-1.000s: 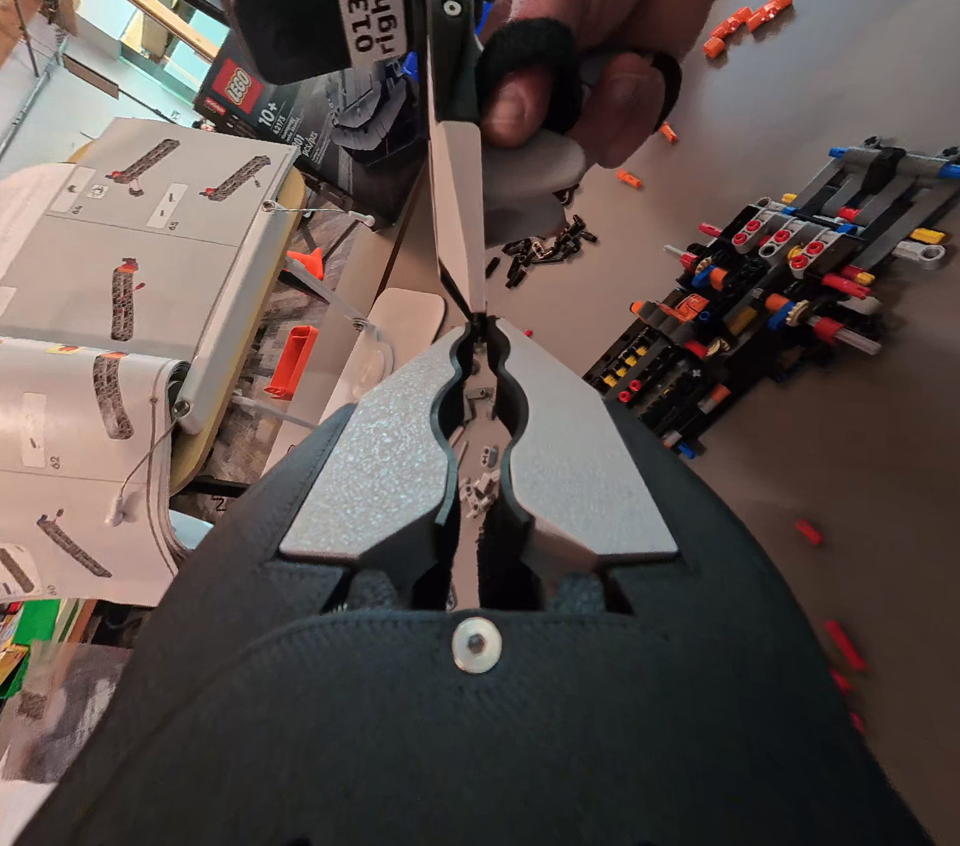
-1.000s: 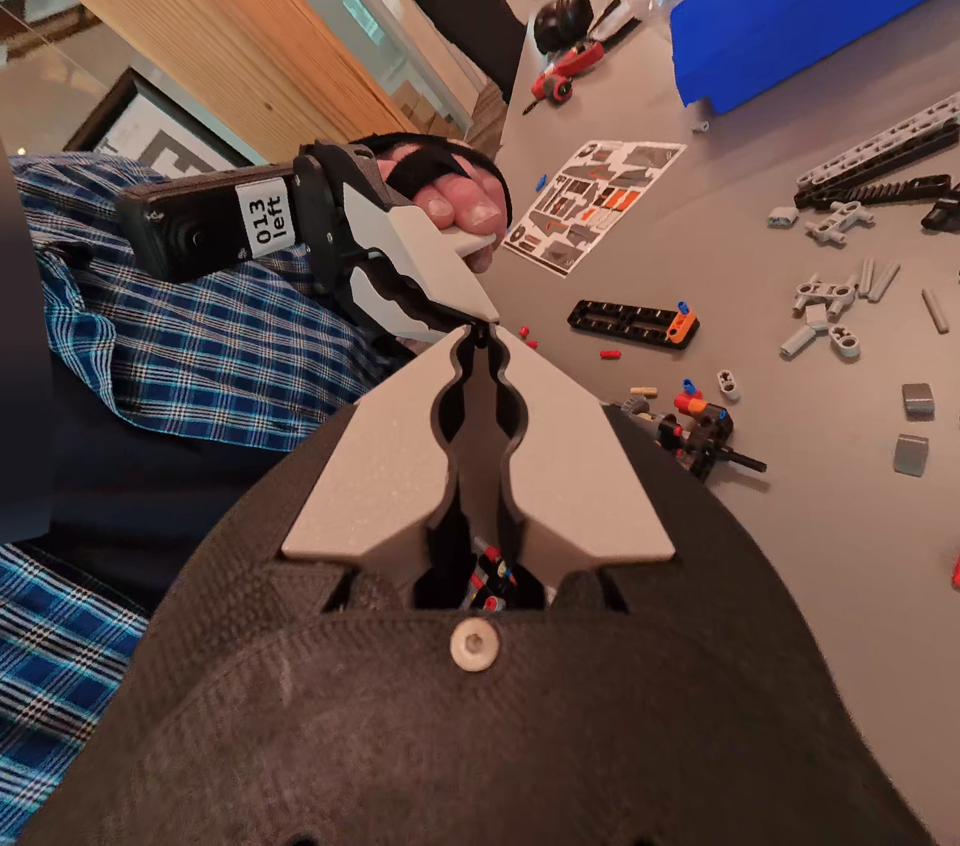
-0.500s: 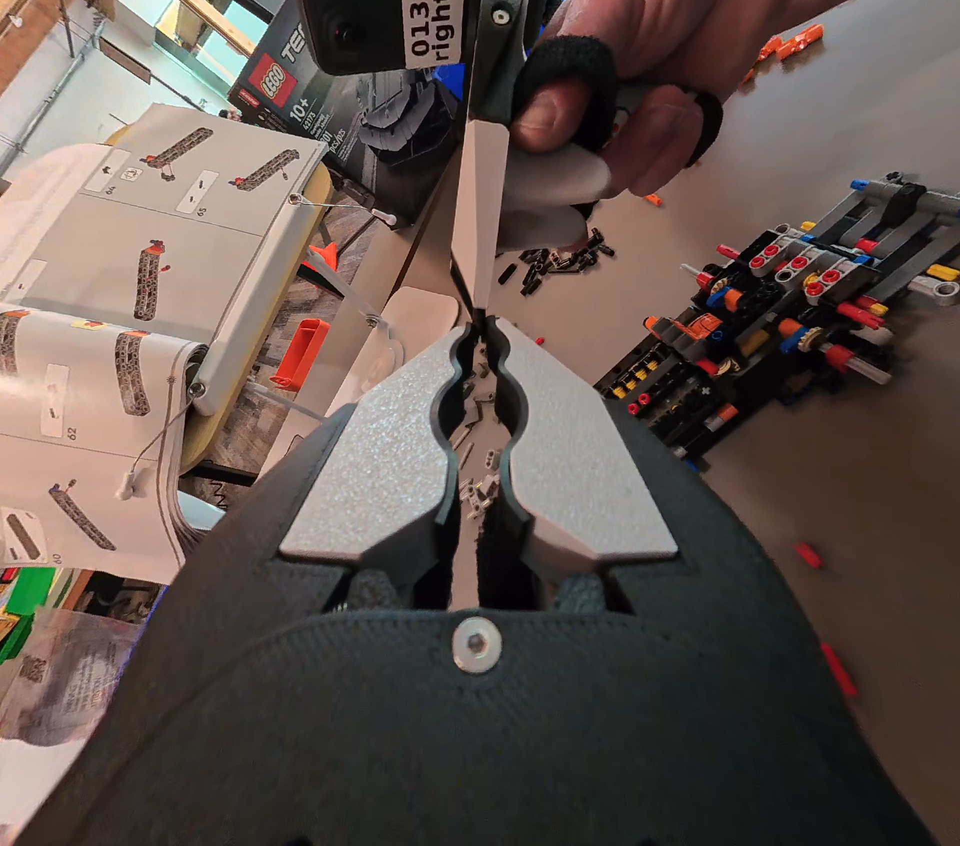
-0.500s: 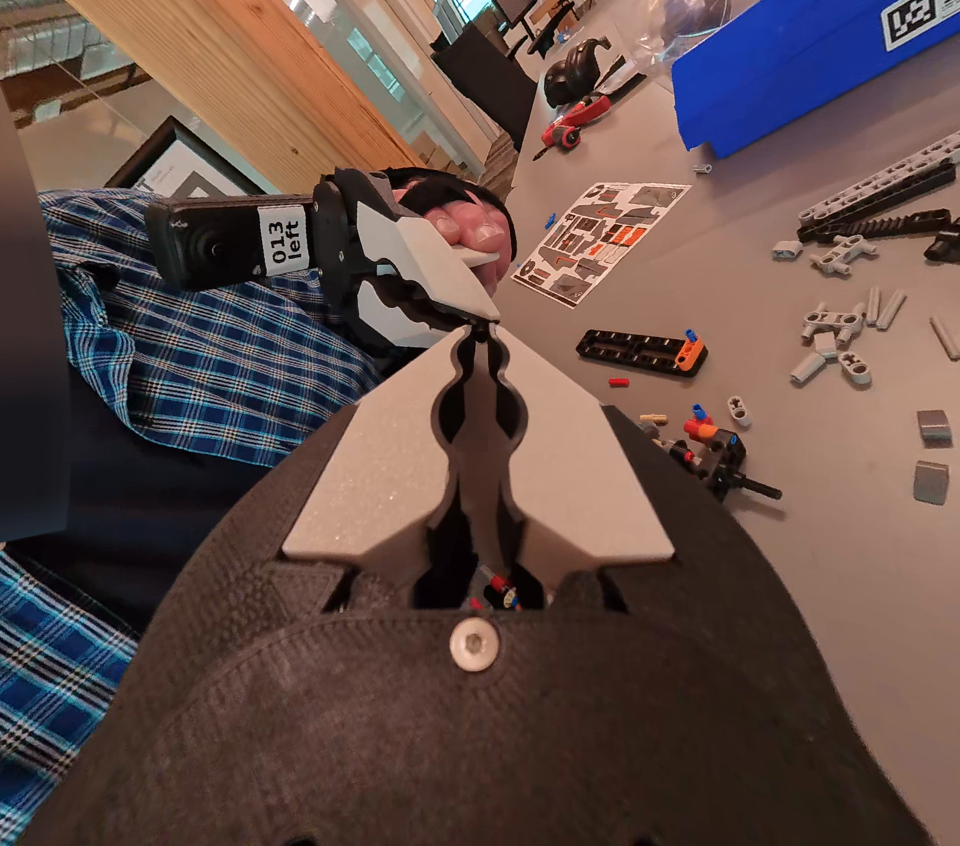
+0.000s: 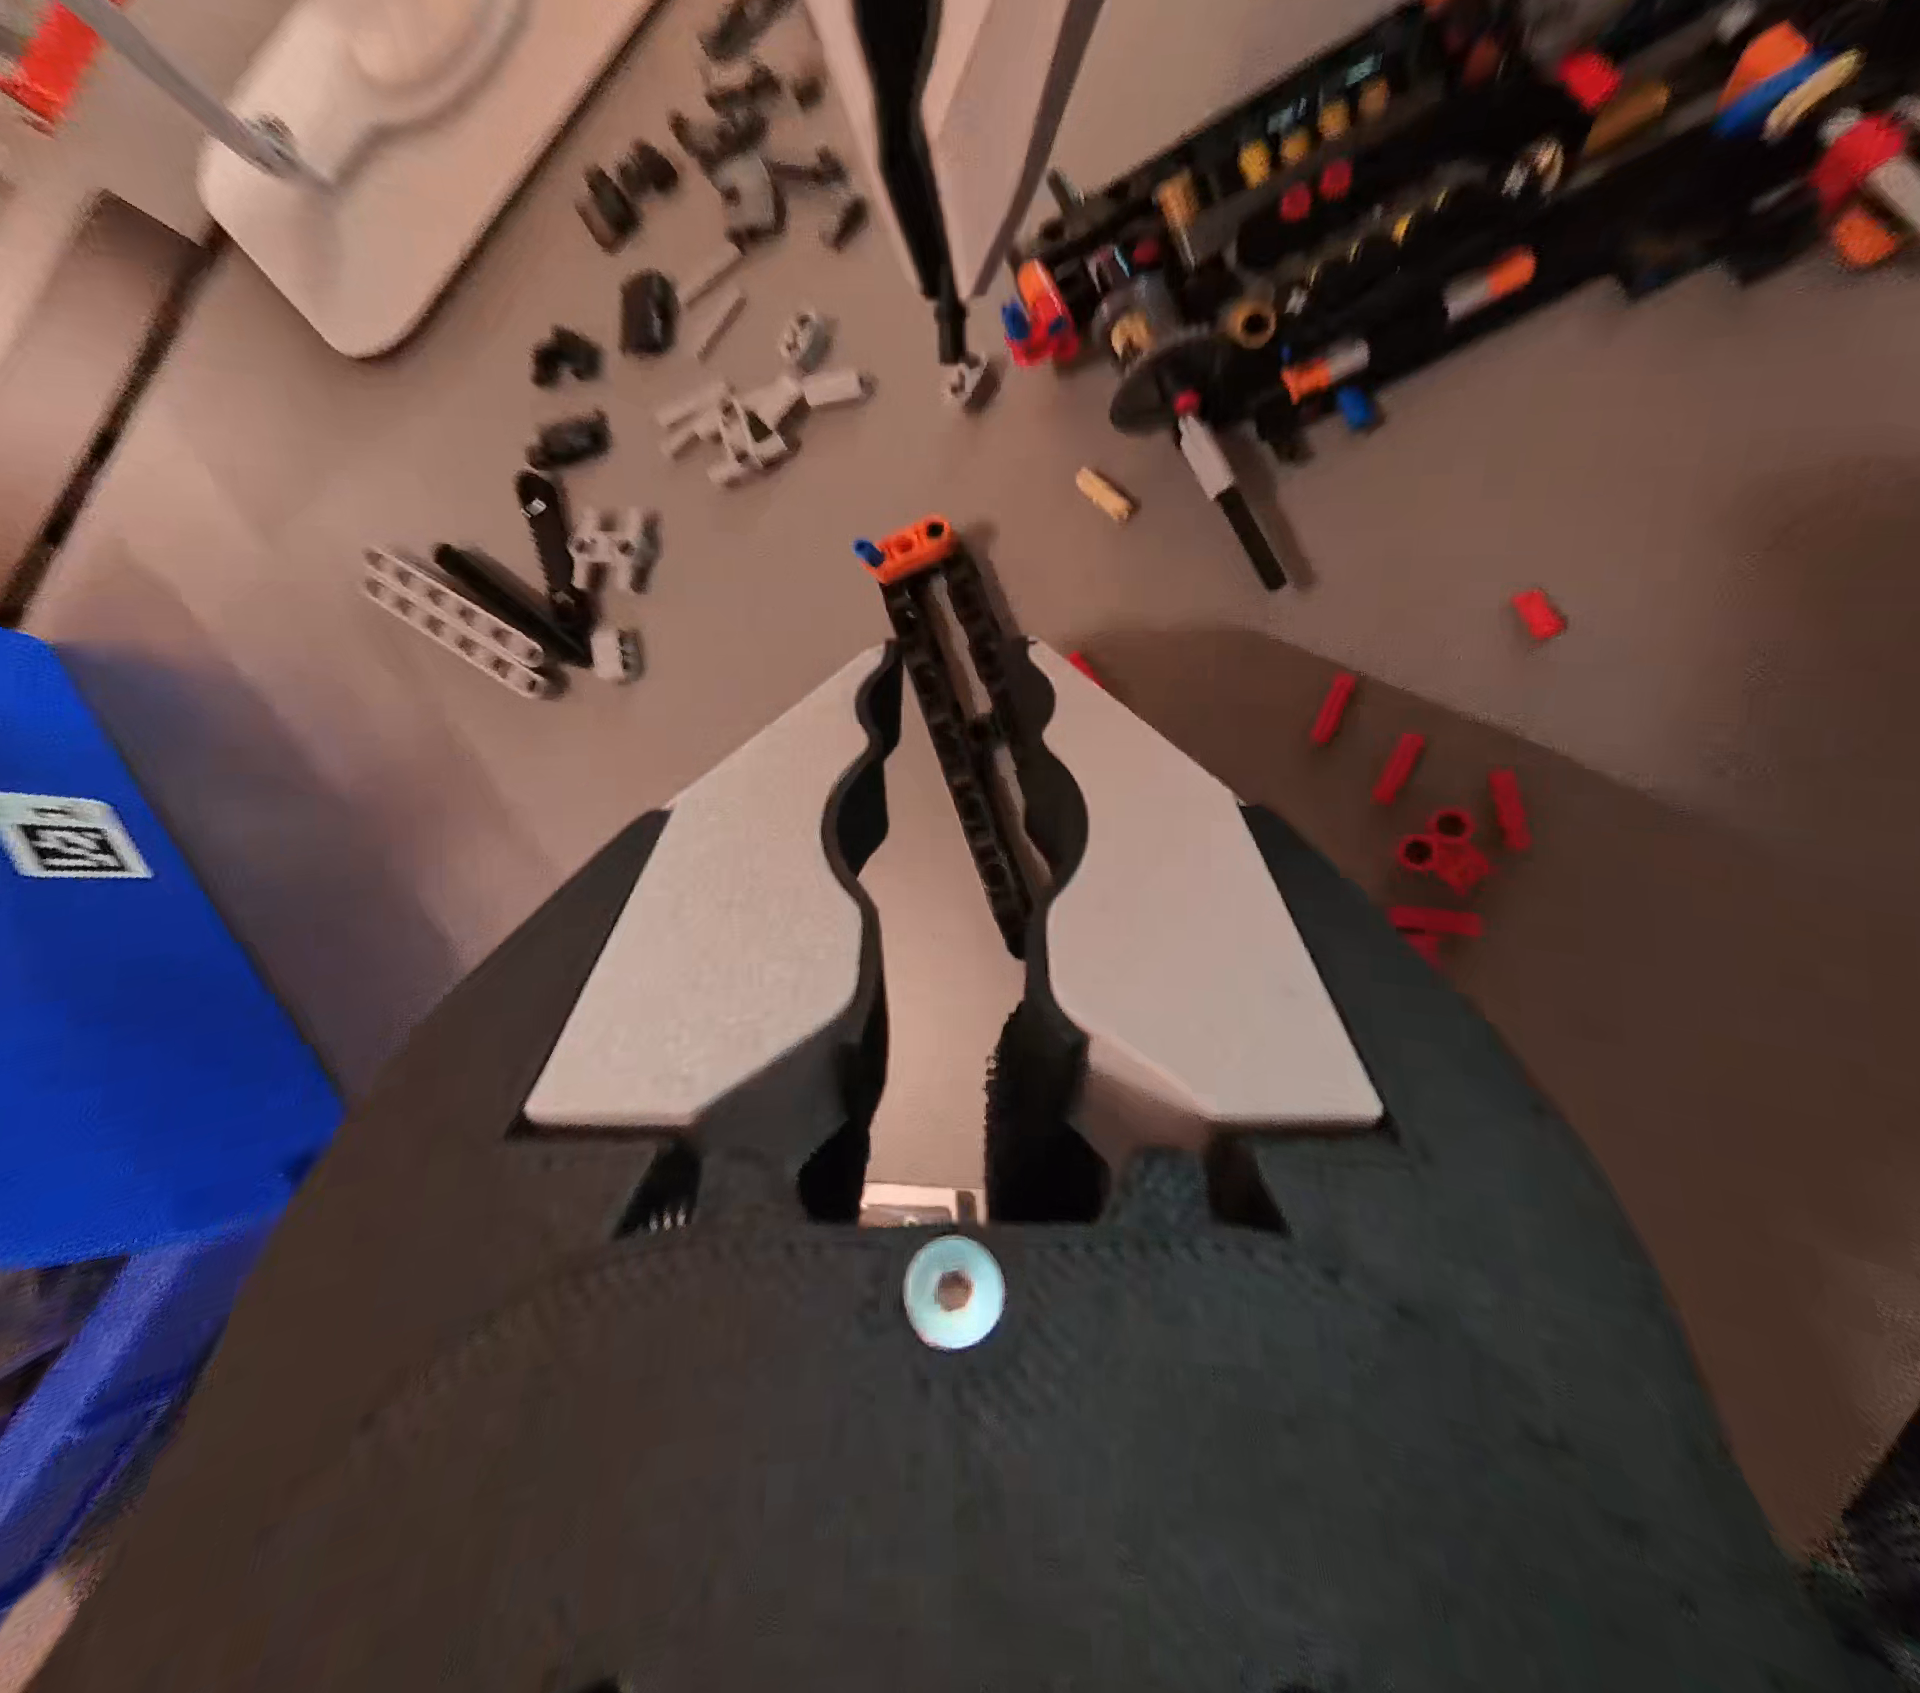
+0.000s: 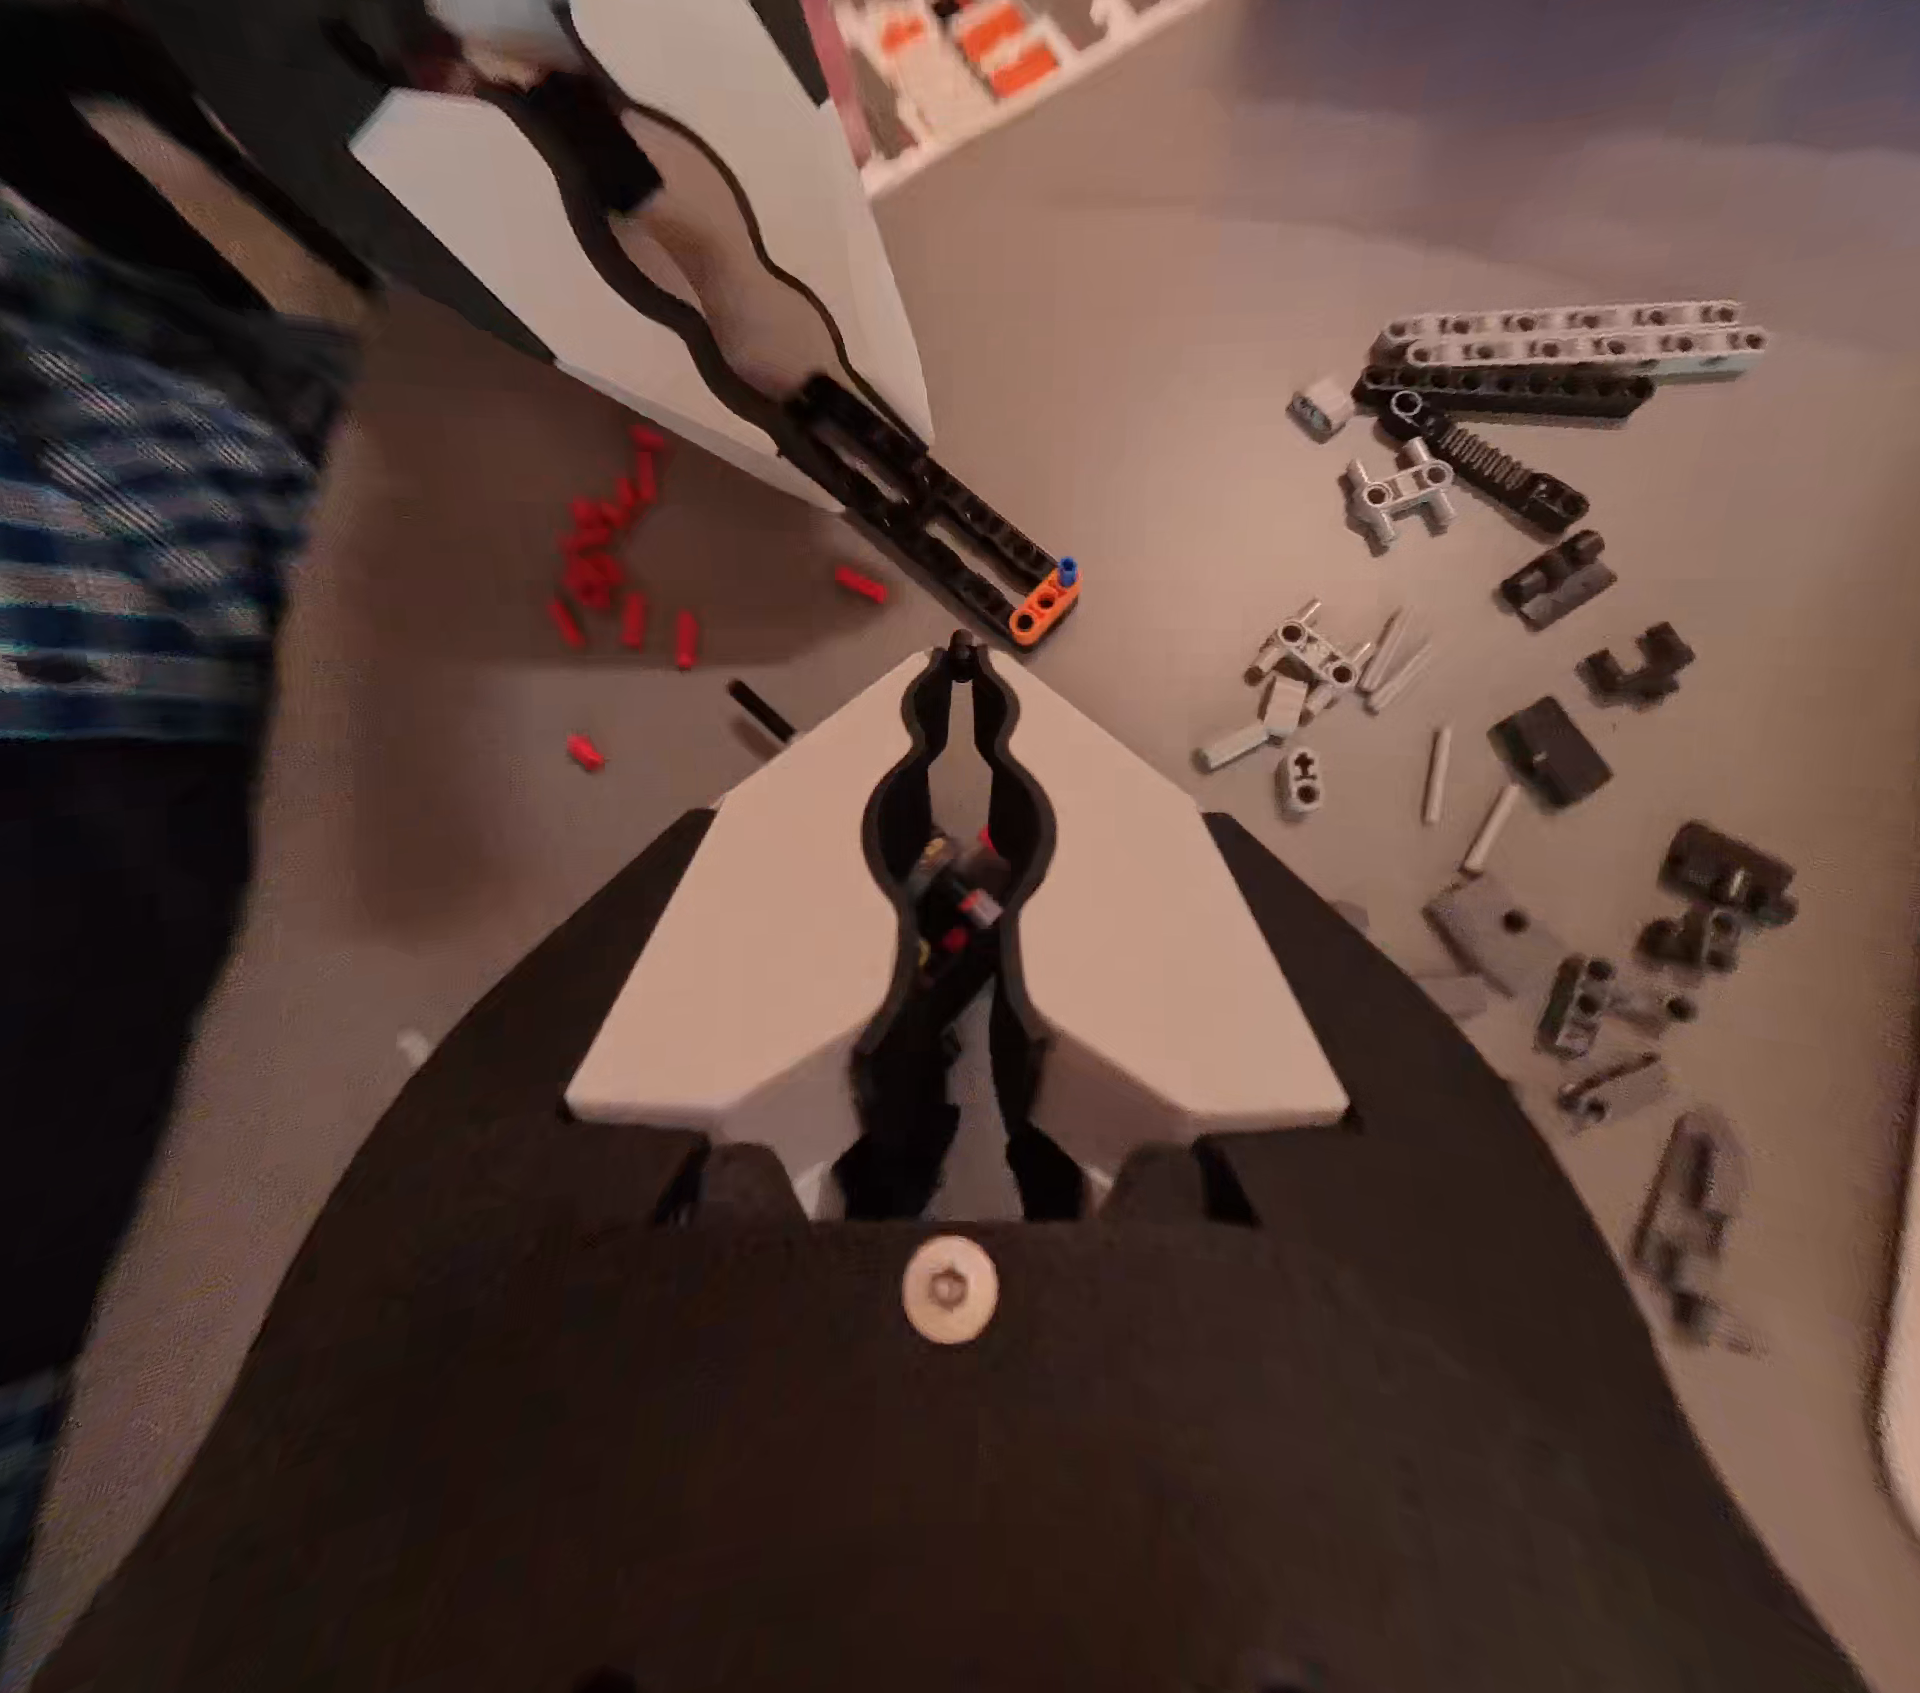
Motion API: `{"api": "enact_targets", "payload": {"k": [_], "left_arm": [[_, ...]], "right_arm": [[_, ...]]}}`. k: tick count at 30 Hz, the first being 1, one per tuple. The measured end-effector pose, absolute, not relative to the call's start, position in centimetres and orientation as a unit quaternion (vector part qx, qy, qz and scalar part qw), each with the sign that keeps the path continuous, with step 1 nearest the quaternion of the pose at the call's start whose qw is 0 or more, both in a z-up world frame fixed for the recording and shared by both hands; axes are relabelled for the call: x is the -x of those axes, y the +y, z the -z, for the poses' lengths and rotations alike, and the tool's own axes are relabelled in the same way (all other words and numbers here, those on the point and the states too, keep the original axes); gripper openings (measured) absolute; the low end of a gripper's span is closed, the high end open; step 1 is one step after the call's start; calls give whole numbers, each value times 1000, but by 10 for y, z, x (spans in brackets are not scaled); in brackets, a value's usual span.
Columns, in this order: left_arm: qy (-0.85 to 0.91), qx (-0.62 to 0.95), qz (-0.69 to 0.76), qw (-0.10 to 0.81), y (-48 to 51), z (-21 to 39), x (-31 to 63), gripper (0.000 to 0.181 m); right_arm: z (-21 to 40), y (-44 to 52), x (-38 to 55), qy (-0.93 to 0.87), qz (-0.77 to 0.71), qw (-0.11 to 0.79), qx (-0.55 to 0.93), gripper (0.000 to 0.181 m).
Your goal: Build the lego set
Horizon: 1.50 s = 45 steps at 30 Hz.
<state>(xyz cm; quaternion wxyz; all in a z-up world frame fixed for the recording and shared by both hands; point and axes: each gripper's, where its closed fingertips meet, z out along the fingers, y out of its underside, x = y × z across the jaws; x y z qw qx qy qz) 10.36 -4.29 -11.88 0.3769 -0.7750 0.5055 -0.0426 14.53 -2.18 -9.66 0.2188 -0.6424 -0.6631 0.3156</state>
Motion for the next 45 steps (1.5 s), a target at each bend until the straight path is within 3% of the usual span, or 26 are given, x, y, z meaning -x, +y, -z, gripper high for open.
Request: {"api": "enact_targets", "payload": {"k": [1, 7, 45], "left_arm": [[506, 782, 43, 361, -42, 127, -101, 20], [535, 779, 53, 322, -46, 156, -97, 6], [542, 750, 111, 362, -47, 156, -96, 4]], "right_arm": [[105, -20, -140, -681, -294, 207, 637, 1], [123, -9, -120, -732, -219, 163, 624, 1], [142, -4, -118, -807, -45, 35, 588, 1]]}}
